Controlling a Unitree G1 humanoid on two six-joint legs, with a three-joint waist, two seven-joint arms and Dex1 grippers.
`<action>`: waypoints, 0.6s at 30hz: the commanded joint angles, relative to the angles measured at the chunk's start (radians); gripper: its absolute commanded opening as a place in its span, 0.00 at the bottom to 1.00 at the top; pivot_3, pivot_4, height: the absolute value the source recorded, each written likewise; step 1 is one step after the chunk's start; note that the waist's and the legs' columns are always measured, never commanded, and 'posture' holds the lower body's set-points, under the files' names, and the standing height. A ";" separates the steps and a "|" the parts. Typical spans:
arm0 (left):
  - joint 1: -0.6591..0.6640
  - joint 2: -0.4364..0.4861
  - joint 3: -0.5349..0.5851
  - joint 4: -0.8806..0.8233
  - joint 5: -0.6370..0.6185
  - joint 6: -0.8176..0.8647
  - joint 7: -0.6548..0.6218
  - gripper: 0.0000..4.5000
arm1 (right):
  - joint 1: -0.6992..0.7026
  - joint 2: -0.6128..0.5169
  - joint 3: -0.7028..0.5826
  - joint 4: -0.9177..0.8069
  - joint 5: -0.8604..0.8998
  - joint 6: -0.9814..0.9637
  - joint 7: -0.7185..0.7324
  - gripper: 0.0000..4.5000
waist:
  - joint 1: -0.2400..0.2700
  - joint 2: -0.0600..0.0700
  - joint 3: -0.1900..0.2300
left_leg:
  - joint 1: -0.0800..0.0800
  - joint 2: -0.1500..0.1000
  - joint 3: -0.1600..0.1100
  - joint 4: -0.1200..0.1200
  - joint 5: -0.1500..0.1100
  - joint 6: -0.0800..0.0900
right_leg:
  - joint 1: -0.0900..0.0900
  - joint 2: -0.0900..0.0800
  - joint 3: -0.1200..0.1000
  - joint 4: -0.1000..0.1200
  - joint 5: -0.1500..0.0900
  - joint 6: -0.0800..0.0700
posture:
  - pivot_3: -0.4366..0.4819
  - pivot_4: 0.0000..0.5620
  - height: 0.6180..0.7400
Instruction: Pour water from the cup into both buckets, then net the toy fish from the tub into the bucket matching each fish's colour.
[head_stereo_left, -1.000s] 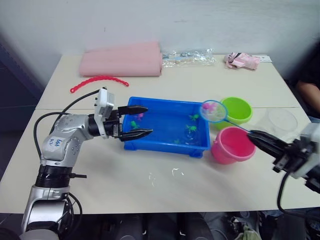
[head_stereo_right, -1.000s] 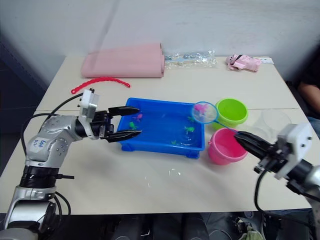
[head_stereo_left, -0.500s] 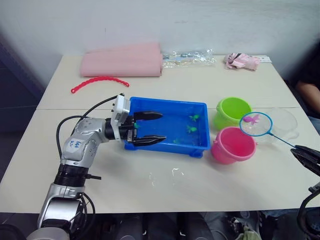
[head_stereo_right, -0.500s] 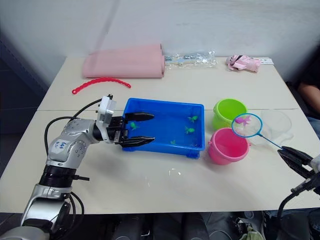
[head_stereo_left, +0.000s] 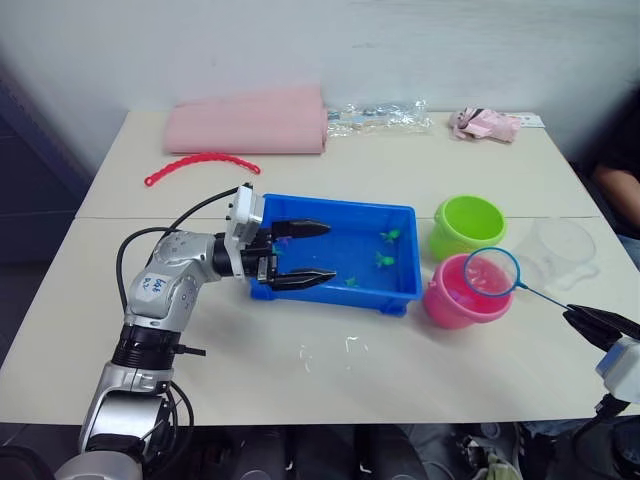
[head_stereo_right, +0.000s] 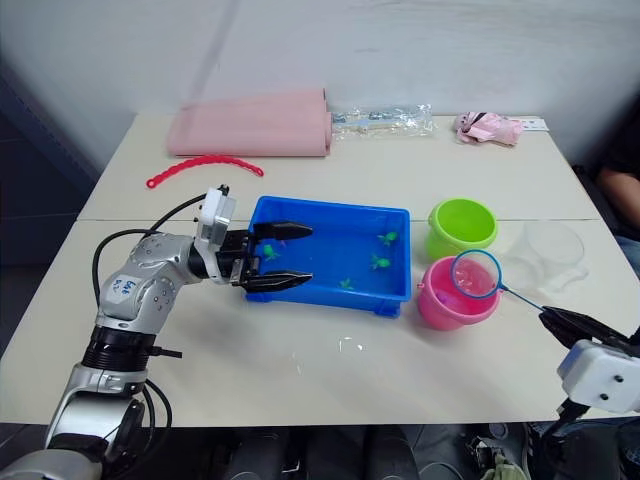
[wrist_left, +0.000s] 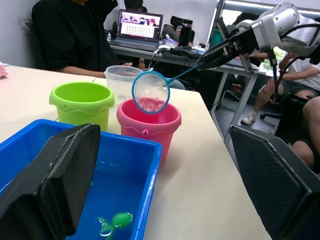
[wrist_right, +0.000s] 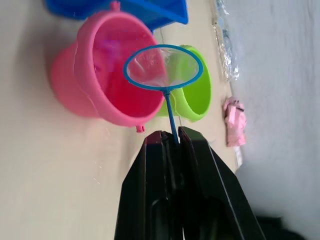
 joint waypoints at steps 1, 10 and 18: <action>-0.014 -0.003 0.001 0.002 0.001 -0.006 -0.009 0.99 | -0.015 -0.038 -0.010 0.051 -0.087 -0.140 -0.067 0.00 | 0.000 0.000 0.000 | 0.000 0.000 0.000 0.000 0.000 0.000 | 0.000 0.000 0.000 0.000 0.000 0.000 | 0.48 0.27 1.00; 0.061 0.043 0.097 -0.001 -0.009 -0.055 0.014 0.99 | -0.107 -0.044 0.112 -0.059 0.407 0.268 -0.109 0.00 | -0.001 0.000 0.000 | 0.002 0.000 -0.003 0.000 0.000 0.000 | 0.006 0.000 -0.003 -0.004 0.000 0.001 | 0.48 0.27 1.00; 0.225 0.147 0.301 -0.043 -0.033 -0.057 0.114 0.99 | -0.416 -0.160 0.387 -0.182 0.808 0.788 -0.161 0.00 | -0.029 0.001 0.000 | 0.004 0.003 -0.007 0.000 -0.001 0.000 | 0.009 -0.005 -0.002 -0.004 0.000 -0.001 | 0.48 0.27 1.00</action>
